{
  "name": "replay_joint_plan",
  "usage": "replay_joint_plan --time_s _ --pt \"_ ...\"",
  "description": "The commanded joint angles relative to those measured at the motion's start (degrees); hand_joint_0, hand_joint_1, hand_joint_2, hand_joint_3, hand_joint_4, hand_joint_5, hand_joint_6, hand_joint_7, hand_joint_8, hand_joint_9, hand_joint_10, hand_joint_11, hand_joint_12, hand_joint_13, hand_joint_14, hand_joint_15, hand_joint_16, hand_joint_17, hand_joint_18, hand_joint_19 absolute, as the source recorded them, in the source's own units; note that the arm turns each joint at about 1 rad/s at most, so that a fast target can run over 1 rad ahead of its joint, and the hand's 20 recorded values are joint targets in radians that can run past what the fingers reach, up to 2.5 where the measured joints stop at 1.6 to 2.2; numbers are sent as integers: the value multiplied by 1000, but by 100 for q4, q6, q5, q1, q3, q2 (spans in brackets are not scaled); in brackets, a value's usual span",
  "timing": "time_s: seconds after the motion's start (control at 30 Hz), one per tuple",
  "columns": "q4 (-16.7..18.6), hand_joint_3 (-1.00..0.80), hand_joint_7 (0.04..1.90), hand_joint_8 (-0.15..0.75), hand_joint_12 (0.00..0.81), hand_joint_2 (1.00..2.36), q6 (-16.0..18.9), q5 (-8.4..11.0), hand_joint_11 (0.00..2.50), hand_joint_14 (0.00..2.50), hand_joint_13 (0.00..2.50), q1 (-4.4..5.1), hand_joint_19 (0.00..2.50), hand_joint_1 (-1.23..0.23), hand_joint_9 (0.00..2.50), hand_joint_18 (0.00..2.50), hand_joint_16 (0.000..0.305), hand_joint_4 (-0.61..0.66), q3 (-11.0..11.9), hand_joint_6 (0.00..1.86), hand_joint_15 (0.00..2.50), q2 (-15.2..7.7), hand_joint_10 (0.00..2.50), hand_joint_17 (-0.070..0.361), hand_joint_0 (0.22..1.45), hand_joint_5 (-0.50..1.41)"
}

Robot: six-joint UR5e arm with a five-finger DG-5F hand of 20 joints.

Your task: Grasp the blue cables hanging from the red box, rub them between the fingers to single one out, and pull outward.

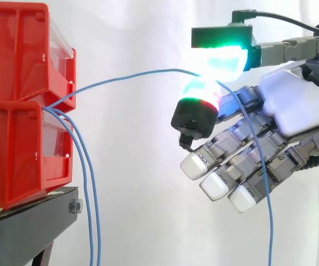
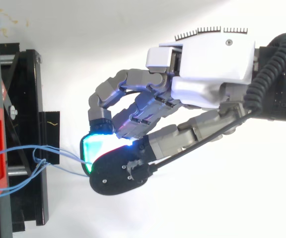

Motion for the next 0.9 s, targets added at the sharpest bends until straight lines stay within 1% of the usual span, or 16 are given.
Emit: replay_joint_plan --time_s 0.0,0.37,0.87 --pt "0 85 1261 315 474 1204 0 0 132 12 647 8 300 -842 724 630 62 -207 -1 919 349 -1 4 140 591 -90" --pt "0 75 1261 317 475 1219 0 0 140 11 649 -1 299 -840 730 631 62 -206 -1 919 350 -1 3 140 587 -90" --pt "0 85 1256 320 474 1200 0 0 139 11 648 -1 296 -840 739 630 62 -207 -1 920 354 -1 3 139 591 -90"
